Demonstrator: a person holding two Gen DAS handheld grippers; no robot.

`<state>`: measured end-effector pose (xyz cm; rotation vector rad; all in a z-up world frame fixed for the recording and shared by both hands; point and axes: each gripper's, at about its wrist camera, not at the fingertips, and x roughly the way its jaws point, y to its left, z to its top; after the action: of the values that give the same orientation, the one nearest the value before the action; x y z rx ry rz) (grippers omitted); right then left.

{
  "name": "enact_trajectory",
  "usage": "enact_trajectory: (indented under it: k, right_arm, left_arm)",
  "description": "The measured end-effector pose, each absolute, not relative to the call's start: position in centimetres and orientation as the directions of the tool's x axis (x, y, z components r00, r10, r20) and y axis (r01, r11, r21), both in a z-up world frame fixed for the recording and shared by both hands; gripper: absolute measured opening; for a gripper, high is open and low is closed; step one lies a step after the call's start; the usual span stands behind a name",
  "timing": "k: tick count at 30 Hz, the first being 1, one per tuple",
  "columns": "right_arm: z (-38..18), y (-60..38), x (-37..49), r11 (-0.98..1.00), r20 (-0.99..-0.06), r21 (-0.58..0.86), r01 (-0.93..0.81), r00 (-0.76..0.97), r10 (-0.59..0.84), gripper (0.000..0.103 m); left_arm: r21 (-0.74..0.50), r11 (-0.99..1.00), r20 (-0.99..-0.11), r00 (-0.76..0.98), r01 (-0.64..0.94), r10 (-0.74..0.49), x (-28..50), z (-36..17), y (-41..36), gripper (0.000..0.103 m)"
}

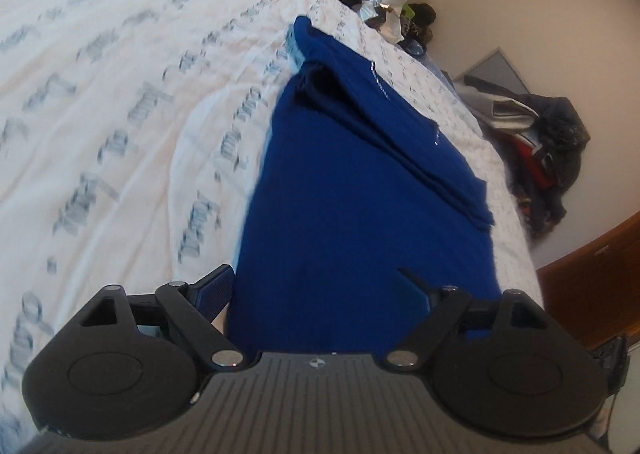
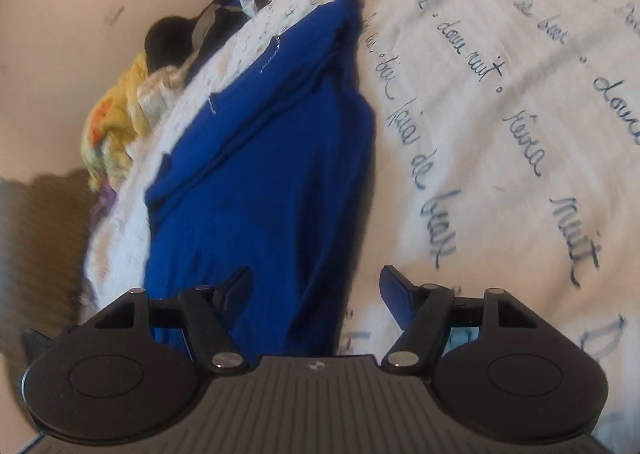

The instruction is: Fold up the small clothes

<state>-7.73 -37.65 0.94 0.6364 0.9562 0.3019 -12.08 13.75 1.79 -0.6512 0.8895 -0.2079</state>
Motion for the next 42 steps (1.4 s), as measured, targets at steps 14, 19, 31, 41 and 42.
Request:
enact_trajectory:
  k: [14, 19, 31, 41, 42]
  right_arm:
    - [2.6, -27.5, -14.5, 0.947, -0.803, 0.189, -0.260, 0.514, 0.301, 0.024]
    - [2.9, -31.4, -15.5, 0.943, -0.787, 0.284, -0.172, 0.519, 0.332, 0.006]
    - [1.4, -36.0, -16.9, 0.835, -0.725, 0.549, -0.034, 0.477, 0.497, 0.061]
    - [3.1, -38.2, -17.0, 0.889, -0.766, 0.455, -0.055, 0.484, 0.422, 0.006]
    - [2.7, -38.4, -17.2, 0.897, -0.779, 0.438, -0.053, 0.476, 0.408, 0.006]
  left_arm:
    - [-0.685, 0.726, -0.615, 0.579, -0.055, -0.536, -17.3, 0.6, 12.8, 0.074]
    - [-0.607, 0.789, -0.701, 0.531, -0.094, -0.476, -16.9, -0.1, 12.9, 0.011]
    - [-0.699, 0.714, -0.632, 0.508, -0.045, -0.586, -17.2, 0.4, 12.7, 0.077]
    - [-0.475, 0.880, -0.761, 0.516, -0.028, -0.394, -18.2, 2.3, 12.8, 0.011]
    - [-0.458, 0.889, -0.776, 0.501, -0.029, -0.383, -18.2, 1.7, 12.7, 0.011]
